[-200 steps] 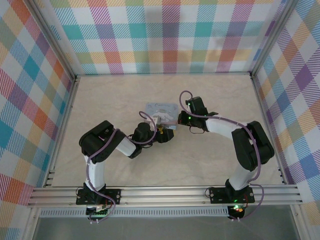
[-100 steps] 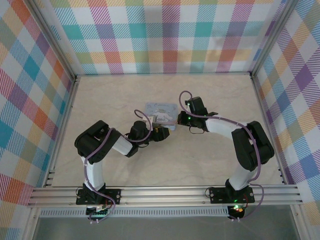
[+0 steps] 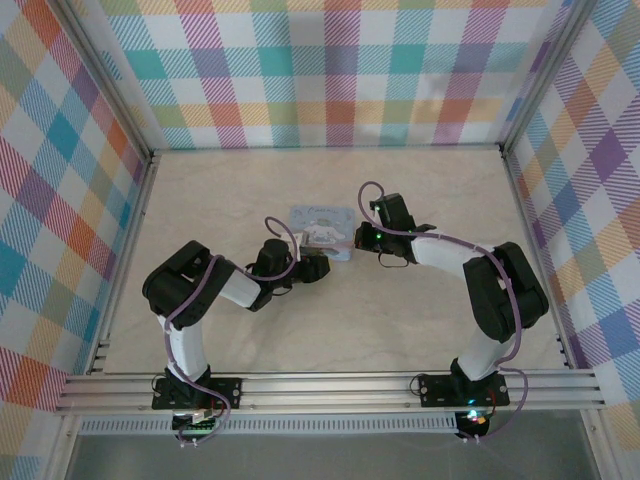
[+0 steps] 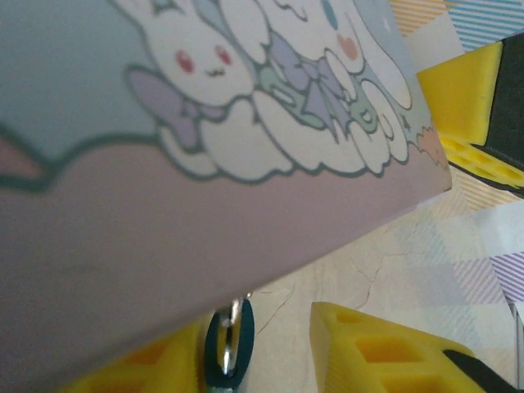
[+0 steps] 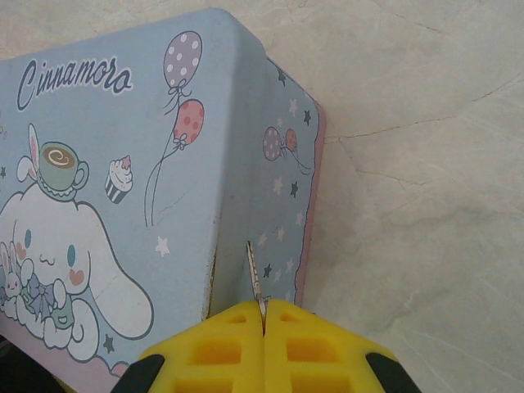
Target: Unlock a padlock with a key
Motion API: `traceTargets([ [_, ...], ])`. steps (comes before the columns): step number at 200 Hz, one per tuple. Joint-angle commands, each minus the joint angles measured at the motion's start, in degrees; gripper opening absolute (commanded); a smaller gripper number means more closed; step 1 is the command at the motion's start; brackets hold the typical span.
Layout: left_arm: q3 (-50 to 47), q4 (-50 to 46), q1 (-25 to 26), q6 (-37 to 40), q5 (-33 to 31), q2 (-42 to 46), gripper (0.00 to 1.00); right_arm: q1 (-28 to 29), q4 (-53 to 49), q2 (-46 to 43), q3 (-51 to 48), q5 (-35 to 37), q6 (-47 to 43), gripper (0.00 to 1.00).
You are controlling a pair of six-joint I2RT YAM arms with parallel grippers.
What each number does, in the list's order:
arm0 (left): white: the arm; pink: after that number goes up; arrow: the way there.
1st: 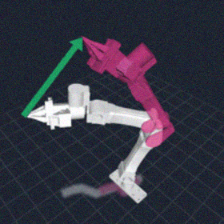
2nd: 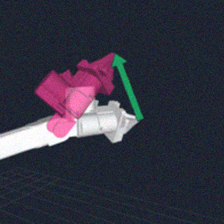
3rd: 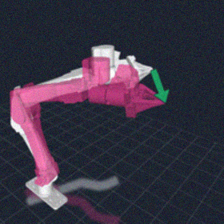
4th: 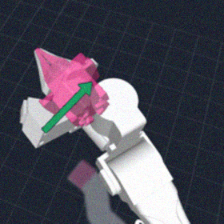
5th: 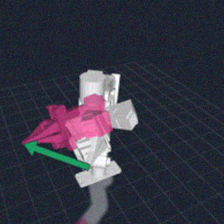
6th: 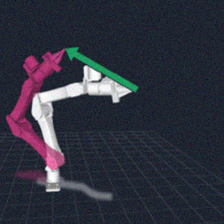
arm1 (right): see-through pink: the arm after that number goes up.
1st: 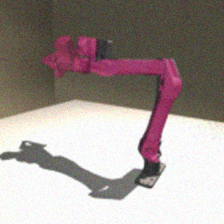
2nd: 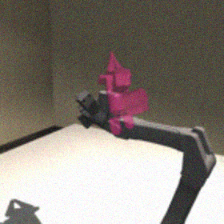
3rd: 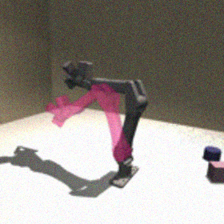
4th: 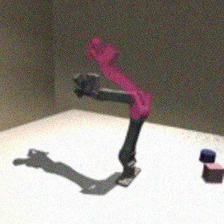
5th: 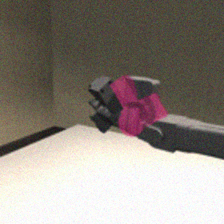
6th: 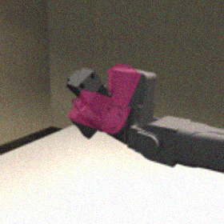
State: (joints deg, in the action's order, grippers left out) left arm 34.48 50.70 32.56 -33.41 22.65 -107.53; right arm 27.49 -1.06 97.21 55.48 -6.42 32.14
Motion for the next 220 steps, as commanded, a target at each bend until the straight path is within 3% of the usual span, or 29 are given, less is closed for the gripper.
traceTargets([
  [1, -0.3, -8.6, -1.2, 1.2, 1.3, 0.2, 0.32, 0.6, 1.6, -0.4, -0.6, -1.5, -0.6, 0.00],
  [91, 2.8, -11.9, -2.0, 0.7, 3.5, -0.8, 0.09, 0.3, 1.8, -1.5, -2.0, -1.4, -0.9, 0.00],
  [146, 6.7, -19.8, -1.8, -5.4, 7.0, 1.4, 0.07, -4.7, 1.6, -6.6, -5.6, -3.5, -0.9, 0.00],
  [177, 11.5, -30.7, -1.1, -5.3, 5.3, 4.1, 0.07, -7.2, 0.9, -11.4, -8.8, -4.5, -1.3, 0.00],
  [220, 17.1, -35.6, 0.5, -9.3, 4.3, 2.9, 0.06, -11.7, 1.3, -19.0, -13.6, -11.1, -1.0, 0.00],
])
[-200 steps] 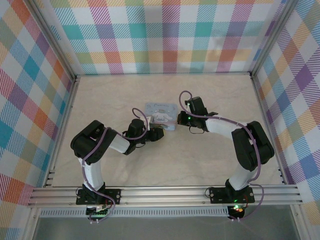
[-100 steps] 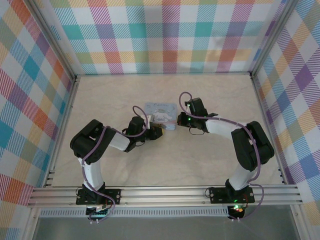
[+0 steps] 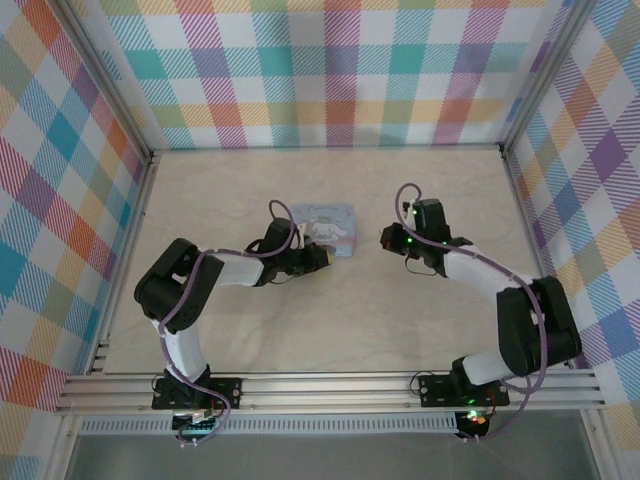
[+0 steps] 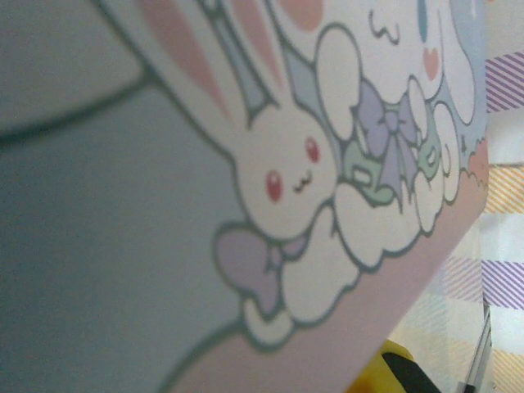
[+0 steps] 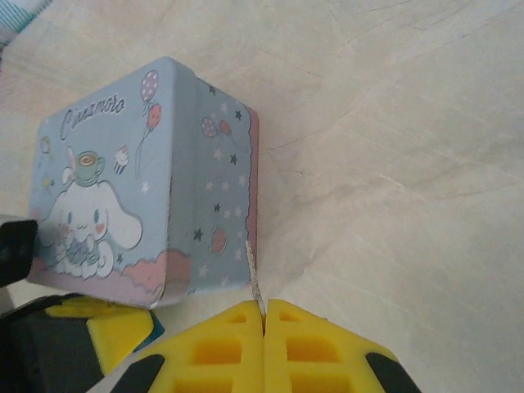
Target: Unlock a padlock with a key
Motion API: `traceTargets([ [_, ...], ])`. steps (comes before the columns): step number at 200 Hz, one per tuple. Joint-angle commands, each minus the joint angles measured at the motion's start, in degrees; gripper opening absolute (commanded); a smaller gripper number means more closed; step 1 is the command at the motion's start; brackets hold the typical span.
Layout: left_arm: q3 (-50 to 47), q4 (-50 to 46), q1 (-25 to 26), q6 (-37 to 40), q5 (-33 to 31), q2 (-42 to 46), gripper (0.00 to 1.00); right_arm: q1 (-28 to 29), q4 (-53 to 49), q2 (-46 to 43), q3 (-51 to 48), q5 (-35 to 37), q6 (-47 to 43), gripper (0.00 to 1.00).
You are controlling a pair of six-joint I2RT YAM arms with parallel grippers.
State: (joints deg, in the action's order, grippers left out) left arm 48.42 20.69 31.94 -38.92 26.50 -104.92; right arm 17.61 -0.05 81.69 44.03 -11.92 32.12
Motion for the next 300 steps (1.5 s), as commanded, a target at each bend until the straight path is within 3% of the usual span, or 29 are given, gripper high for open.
traceTargets([
  [1, 3.2, -5.6, 1.1, -3.9, 0.4, 0.2, 0.06, -1.8, 0.3, -3.6, -2.2, -5.8, -1.0, 0.00],
  [60, 9.8, -6.8, 4.0, -10.5, -1.0, -3.0, 0.06, -4.0, 3.0, -10.5, -6.3, -18.2, -1.0, 0.00],
  [119, 11.9, -3.8, 4.1, -15.2, -0.8, -4.1, 0.06, -4.5, 10.8, -15.0, -11.5, -26.0, 5.4, 0.00],
  [172, 12.7, -5.0, 4.0, -15.9, -0.7, -3.5, 0.06, -4.6, 11.2, -19.9, -12.2, -27.2, 9.7, 0.00],
  [245, 13.4, -5.9, 3.7, -16.6, -0.1, -2.3, 0.06, -5.5, 5.9, -24.5, -5.5, -26.2, 12.6, 0.00],
  [300, 14.3, -7.1, 3.0, -16.2, 0.3, -1.1, 0.06, -9.4, 7.4, -25.5, -8.3, -26.2, 15.8, 0.00],
])
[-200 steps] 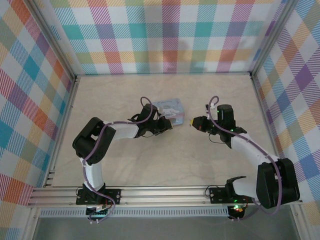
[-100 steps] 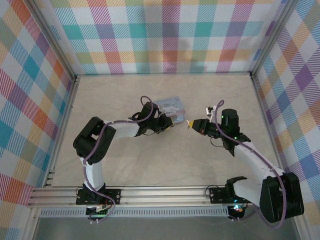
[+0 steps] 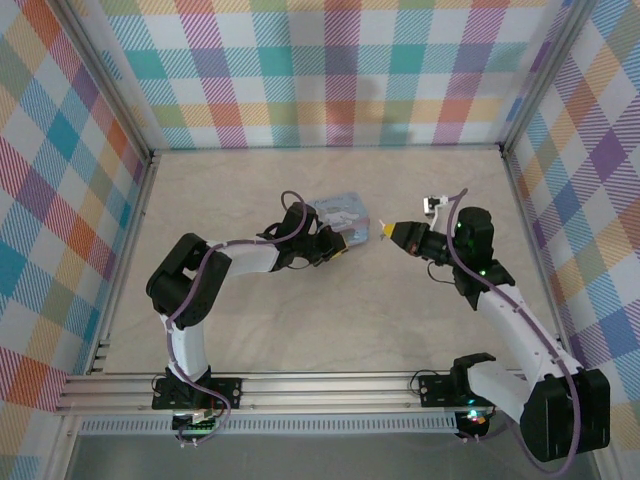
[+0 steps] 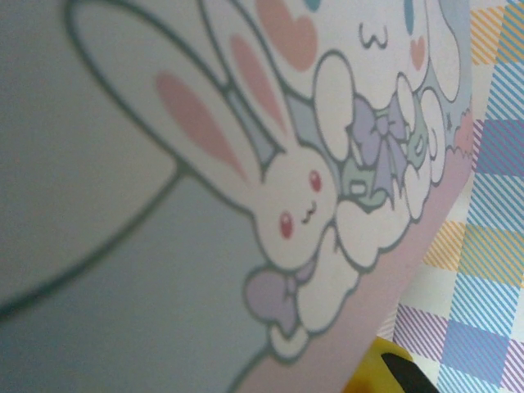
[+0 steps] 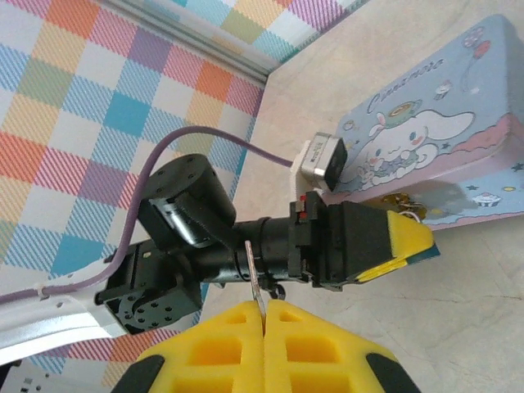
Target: Unlock a padlock with a key
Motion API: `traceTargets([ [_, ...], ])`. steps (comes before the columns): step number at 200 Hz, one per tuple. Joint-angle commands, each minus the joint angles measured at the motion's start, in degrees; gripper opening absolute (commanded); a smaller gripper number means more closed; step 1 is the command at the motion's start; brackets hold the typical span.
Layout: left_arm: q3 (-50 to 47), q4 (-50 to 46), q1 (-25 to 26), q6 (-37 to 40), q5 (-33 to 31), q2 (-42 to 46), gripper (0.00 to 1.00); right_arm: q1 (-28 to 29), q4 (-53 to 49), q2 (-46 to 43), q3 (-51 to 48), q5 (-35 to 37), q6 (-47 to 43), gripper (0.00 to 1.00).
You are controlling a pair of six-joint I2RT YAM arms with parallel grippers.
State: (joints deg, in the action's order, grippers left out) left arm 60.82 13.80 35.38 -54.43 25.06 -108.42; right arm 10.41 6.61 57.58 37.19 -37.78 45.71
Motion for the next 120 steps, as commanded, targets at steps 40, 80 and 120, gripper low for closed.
traceTargets([
  [40, 2.2, -0.3, -0.6, -0.8, 2.1, 3.3, 0.07, -4.1, 1.8, -0.9, -5.1, -1.1, 2.6, 0.00],
  [80, 1.6, 1.2, -0.7, -1.8, 2.7, 3.7, 0.07, -4.1, 8.2, 0.8, -10.2, -1.8, 6.0, 0.00],
  [120, 1.6, 1.9, -0.7, -2.0, 3.0, 3.8, 0.07, -2.5, 17.1, 4.2, -15.0, -2.0, 11.1, 0.00],
])
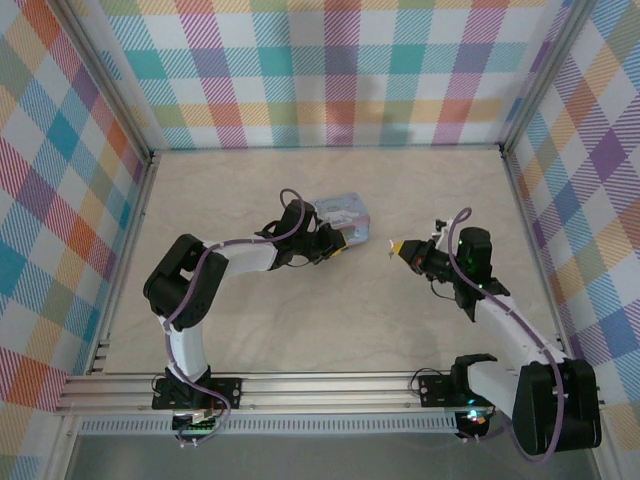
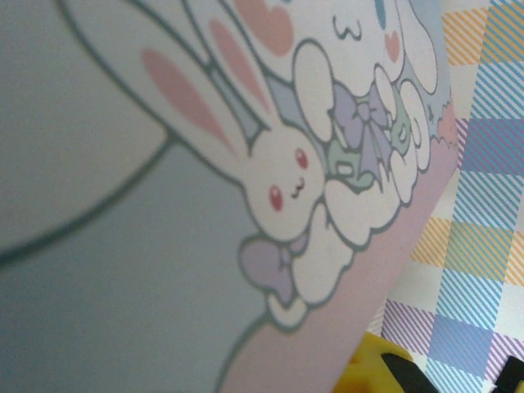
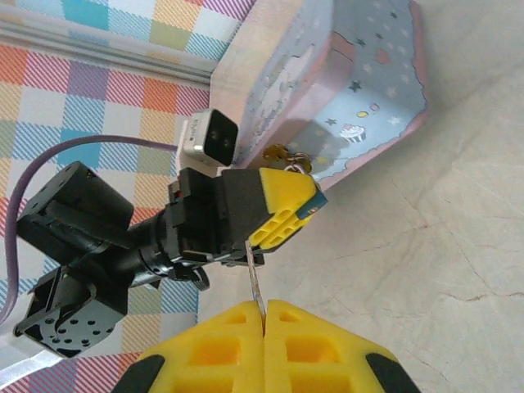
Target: Unlock a padlock with a key
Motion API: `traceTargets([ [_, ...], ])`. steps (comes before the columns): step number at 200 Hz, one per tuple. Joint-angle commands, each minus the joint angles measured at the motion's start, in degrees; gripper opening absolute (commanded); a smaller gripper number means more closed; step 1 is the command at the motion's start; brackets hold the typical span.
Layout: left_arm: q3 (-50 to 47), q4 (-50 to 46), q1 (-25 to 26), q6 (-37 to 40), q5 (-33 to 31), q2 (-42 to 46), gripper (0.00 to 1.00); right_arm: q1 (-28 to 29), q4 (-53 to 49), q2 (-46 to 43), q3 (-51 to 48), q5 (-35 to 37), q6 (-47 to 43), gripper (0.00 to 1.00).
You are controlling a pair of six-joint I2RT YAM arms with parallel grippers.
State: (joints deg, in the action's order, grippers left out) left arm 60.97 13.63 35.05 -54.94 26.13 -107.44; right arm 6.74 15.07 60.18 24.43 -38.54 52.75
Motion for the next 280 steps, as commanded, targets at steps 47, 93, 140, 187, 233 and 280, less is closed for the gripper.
traceTargets([
  [47, 1.2, 2.9, -0.4, -2.0, 2.1, 2.9, 0.07, 4.8, 15.1, 5.5, -4.9, 1.3, 7.5, 0.00],
  [93, 1.0, 4.3, -0.4, -2.5, 2.6, 2.8, 0.07, 8.8, 25.8, 12.2, -6.2, 4.2, 12.5, 0.00],
  [140, 0.4, 5.9, -0.4, -2.7, 3.1, 2.8, 0.07, 12.7, 33.3, 19.4, -5.0, 5.7, 15.8, 0.00],
  [187, 0.2, 7.4, -0.4, -3.2, 3.7, 2.3, 0.07, 14.0, 43.4, 28.2, -3.8, 5.8, 20.9, 0.00],
  [233, -0.2, 9.2, -0.4, -4.2, 4.5, 1.8, 0.07, 14.8, 51.2, 34.7, -2.1, 5.3, 23.7, 0.00],
  [280, -0.1, 9.6, -0.4, -4.4, 4.5, 1.8, 0.07, 14.8, 54.0, 36.6, -1.5, 5.1, 24.5, 0.00],
])
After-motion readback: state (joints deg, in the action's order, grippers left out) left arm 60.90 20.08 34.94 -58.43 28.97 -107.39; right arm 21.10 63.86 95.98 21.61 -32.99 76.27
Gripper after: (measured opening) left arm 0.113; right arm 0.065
